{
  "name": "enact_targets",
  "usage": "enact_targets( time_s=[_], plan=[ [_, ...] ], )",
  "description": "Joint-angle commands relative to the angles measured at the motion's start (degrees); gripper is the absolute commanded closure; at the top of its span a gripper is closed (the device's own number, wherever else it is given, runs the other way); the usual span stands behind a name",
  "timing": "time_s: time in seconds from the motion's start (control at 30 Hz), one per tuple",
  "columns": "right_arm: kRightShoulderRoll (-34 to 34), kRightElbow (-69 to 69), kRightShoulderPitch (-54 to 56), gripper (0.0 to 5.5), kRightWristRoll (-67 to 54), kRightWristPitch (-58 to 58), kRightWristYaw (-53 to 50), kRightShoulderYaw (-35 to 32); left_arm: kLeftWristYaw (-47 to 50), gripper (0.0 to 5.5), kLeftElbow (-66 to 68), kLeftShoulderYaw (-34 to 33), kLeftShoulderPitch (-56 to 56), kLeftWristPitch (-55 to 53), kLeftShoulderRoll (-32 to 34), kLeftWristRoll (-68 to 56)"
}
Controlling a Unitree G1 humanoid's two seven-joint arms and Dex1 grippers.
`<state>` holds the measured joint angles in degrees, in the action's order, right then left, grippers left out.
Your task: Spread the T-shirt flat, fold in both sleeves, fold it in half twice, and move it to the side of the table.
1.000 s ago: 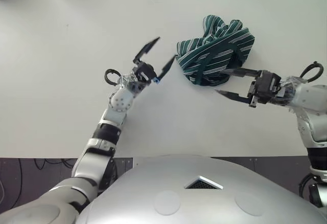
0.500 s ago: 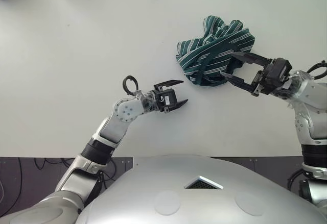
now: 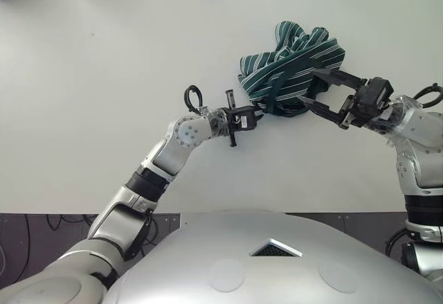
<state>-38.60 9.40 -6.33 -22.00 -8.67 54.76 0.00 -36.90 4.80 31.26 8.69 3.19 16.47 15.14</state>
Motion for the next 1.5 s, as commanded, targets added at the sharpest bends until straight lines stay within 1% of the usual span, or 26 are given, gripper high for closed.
enact_targets(
  time_s=[0.03,0.2,0.37,0.53,0.7,0.83,0.93,1.1,1.23,1.4,1.5],
  plan=[
    [1.09,-0.38,0.73,2.99,0.41,-0.27,-0.05,-0.30,0.93,5.47,3.58,0.90,0.52,-0.13,-0.32,1.78],
    [1.23,-0.70,0.81,2.99,0.59,-0.36,-0.20,-0.20,1.38,5.47,5.08,1.11,0.81,0.69,-0.75,1.82],
    [1.45,-1.25,0.98,2.99,0.73,-0.60,-0.32,-0.13,0.96,5.47,4.17,0.57,-0.17,1.60,0.16,1.00],
    [1.42,-1.40,0.84,2.99,0.63,-0.74,-0.45,-0.44,-1.03,5.47,-5.63,-2.46,-4.18,2.44,3.23,-3.57],
    [1.46,-2.23,1.02,2.99,0.22,-0.99,-0.68,-1.06,-2.95,5.47,-17.34,-7.48,-9.32,-0.18,8.10,-8.64],
    [1.78,-2.73,1.49,2.99,0.24,-1.01,-0.52,-1.25,-4.00,5.47,-22.11,-9.49,-12.56,-1.68,10.57,-11.41],
    [1.92,-3.24,1.99,2.99,0.31,-1.08,-0.18,-1.84,-3.41,5.47,-22.90,-10.95,-13.25,0.22,11.17,-12.08],
    [2.17,-4.75,3.29,2.99,1.93,-2.09,-1.33,-2.76,-1.51,4.78,-16.92,-9.01,-11.98,3.39,10.39,-7.71],
    [-0.05,-7.86,3.76,2.99,1.72,-3.21,-1.32,-6.84,1.22,4.10,-11.07,-6.84,-10.85,8.41,9.21,-3.33],
    [0.06,-8.02,4.02,2.99,1.56,-3.26,-0.58,-8.80,4.44,3.39,-4.05,-3.51,-7.74,13.96,6.24,1.40],
    [0.63,-7.98,3.86,2.99,2.01,-3.46,-0.31,-8.69,7.14,3.39,0.50,-0.63,-4.95,18.00,3.59,5.35]
  ],
)
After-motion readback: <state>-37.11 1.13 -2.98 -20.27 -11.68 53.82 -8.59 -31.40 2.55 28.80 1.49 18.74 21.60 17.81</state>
